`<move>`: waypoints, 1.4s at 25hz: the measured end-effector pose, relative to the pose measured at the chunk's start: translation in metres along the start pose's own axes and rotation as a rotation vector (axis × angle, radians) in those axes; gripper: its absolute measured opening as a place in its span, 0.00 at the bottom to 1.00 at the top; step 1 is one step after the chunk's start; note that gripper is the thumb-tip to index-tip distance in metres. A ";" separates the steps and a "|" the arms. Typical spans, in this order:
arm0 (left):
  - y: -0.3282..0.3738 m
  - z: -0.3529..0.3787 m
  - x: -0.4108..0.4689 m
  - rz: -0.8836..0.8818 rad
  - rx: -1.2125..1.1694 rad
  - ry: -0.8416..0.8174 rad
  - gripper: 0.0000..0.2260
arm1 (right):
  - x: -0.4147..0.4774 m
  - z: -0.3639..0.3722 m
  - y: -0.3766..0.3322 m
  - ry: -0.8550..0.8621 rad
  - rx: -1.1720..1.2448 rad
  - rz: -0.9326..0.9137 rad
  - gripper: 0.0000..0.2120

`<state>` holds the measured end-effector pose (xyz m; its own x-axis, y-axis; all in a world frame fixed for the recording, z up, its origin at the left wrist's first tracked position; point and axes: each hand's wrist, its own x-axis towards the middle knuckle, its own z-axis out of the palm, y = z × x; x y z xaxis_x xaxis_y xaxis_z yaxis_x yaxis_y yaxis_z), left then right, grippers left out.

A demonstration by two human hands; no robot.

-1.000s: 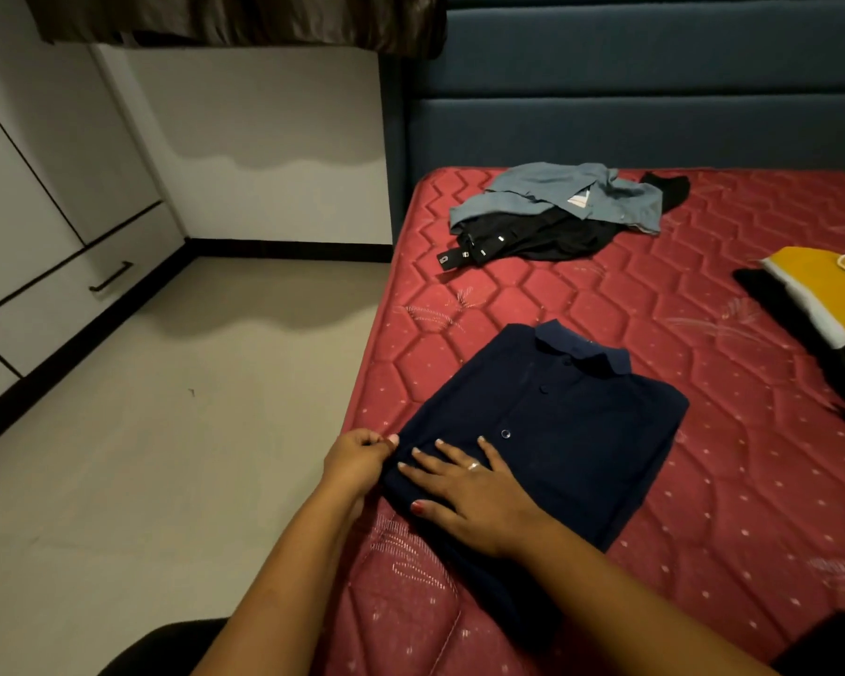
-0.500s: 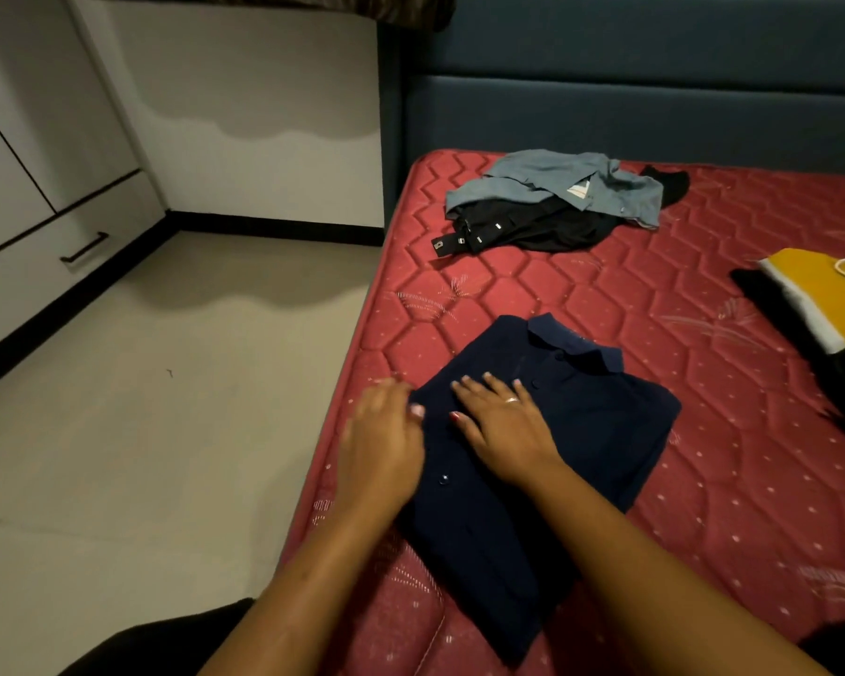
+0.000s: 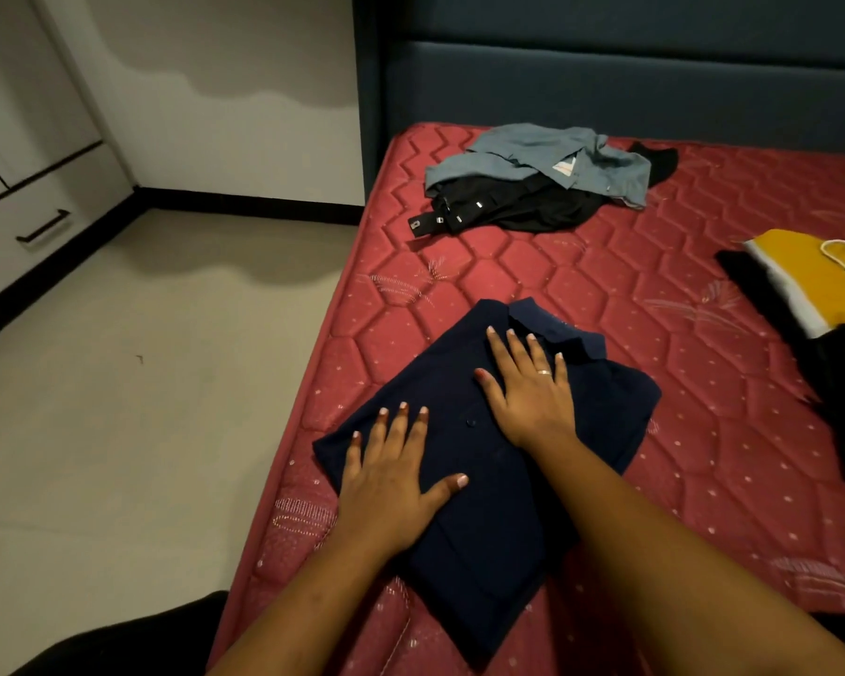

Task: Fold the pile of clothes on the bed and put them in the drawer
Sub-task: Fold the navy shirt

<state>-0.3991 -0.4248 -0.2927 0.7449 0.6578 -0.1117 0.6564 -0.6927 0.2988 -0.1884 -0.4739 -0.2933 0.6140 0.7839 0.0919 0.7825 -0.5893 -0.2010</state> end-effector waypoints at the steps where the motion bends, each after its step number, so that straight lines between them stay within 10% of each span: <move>1: -0.001 0.002 -0.002 0.003 0.010 0.016 0.43 | -0.007 0.000 0.001 0.005 0.003 -0.023 0.30; 6: 0.014 0.002 -0.009 0.153 0.137 0.129 0.35 | -0.050 -0.002 0.006 -0.092 -0.023 -0.178 0.36; 13: 0.030 0.005 -0.046 0.043 0.225 -0.045 0.51 | -0.114 -0.022 0.004 -0.362 -0.074 -0.196 0.49; 18: 0.054 -0.011 -0.049 -0.010 0.208 -0.162 0.47 | -0.119 -0.053 0.020 -0.558 -0.180 -0.328 0.38; 30: 0.112 -0.004 0.022 -0.056 0.118 -0.364 0.48 | -0.019 -0.065 0.116 -0.593 0.013 0.207 0.40; 32: 0.127 -0.028 0.040 -0.114 0.123 -0.317 0.36 | -0.001 -0.078 0.120 -0.424 0.048 0.203 0.32; 35: 0.150 -0.056 0.095 -0.127 -0.063 0.039 0.19 | 0.012 -0.081 0.117 0.260 0.281 0.173 0.12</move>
<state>-0.2365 -0.4495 -0.2052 0.6501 0.7509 -0.1157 0.7355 -0.5838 0.3439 -0.0814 -0.5497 -0.2369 0.7679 0.5813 0.2691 0.6287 -0.6038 -0.4900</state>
